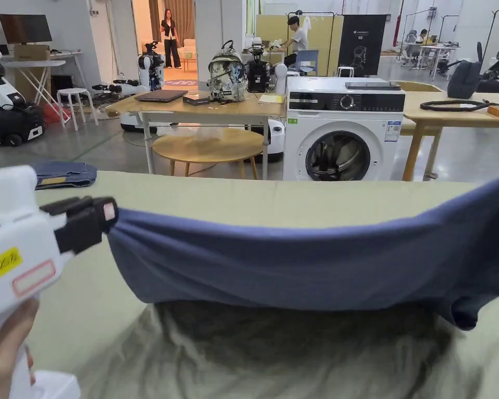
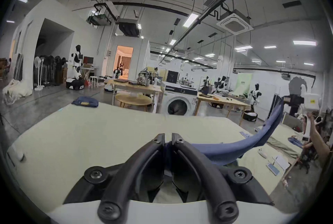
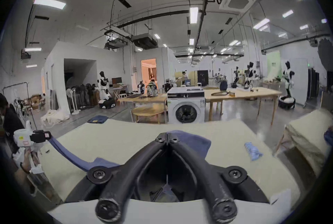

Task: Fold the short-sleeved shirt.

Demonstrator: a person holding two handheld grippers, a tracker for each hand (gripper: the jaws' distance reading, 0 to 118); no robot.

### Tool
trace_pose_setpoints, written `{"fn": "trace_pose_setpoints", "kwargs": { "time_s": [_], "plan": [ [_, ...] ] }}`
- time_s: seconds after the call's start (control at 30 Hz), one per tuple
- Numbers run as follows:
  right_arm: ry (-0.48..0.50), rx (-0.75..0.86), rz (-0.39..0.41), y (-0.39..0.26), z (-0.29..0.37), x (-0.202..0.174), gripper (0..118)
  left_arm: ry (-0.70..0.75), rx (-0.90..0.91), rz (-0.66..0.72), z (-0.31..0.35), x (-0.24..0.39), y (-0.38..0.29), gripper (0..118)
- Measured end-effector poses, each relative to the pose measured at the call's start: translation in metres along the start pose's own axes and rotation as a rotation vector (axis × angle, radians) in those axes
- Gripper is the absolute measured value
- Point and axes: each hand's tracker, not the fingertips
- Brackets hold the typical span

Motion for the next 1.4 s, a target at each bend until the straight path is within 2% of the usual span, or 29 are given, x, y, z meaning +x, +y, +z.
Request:
{"fn": "trace_pose_setpoints", "kwargs": {
  "time_s": [0.2,0.27,0.37,0.43,0.57,0.6,0.63,0.7,0.73,0.8,0.93,1.03,1.23,1.27,1.3,1.33,1.4],
  "plan": [
    [0.014,-0.139,-0.150,-0.126,0.063,0.016,0,0.111,-0.119,0.076,0.056,-0.013,-0.113,1],
    [-0.031,-0.190,-0.199,-0.164,0.080,0.017,0,0.141,-0.201,0.093,0.068,-0.020,-0.143,1],
    [-0.066,-0.310,-0.313,-0.218,0.090,0.025,0,0.159,-0.296,0.262,0.075,-0.040,-0.186,1],
    [-0.078,-0.380,-0.358,-0.250,0.091,0.031,0,0.198,-0.365,0.257,0.074,-0.035,-0.203,1],
    [-0.107,-0.452,-0.324,-0.288,0.081,0.036,0,0.192,-0.475,0.259,0.063,-0.037,-0.226,1],
    [-0.098,-0.462,-0.327,-0.294,0.078,0.037,2,0.205,-0.500,0.241,0.059,-0.038,-0.230,5],
    [-0.096,-0.488,-0.316,-0.301,0.074,0.036,13,0.214,-0.531,0.229,0.056,-0.038,-0.232,16],
    [-0.136,-0.519,-0.276,-0.310,0.070,0.038,58,0.252,-0.533,0.170,0.054,-0.034,-0.231,44],
    [-0.145,-0.527,-0.260,-0.312,0.069,0.040,61,0.266,-0.530,0.143,0.054,-0.032,-0.229,45],
    [-0.181,-0.493,-0.216,-0.306,0.075,0.034,61,0.259,-0.496,0.102,0.061,-0.028,-0.219,46],
    [-0.179,-0.391,-0.201,-0.282,0.087,0.032,61,0.232,-0.399,0.056,0.068,-0.009,-0.181,47],
    [-0.176,-0.288,-0.141,-0.245,0.094,0.020,61,0.221,-0.296,-0.016,0.071,0.015,-0.147,47],
    [-0.085,-0.141,-0.062,-0.199,0.094,-0.022,61,0.066,-0.097,-0.089,0.080,0.065,-0.094,46],
    [-0.059,-0.126,-0.048,-0.197,0.093,-0.029,60,0.054,-0.091,-0.117,0.080,0.074,-0.090,39],
    [-0.048,-0.113,-0.029,-0.196,0.091,-0.040,54,0.055,-0.090,-0.127,0.078,0.082,-0.088,20],
    [-0.042,-0.106,-0.009,-0.196,0.090,-0.047,39,0.056,-0.088,-0.131,0.075,0.084,-0.089,4],
    [-0.042,-0.107,0.021,-0.200,0.083,-0.061,1,0.042,-0.064,-0.122,0.073,0.090,-0.091,0]
  ]
}}
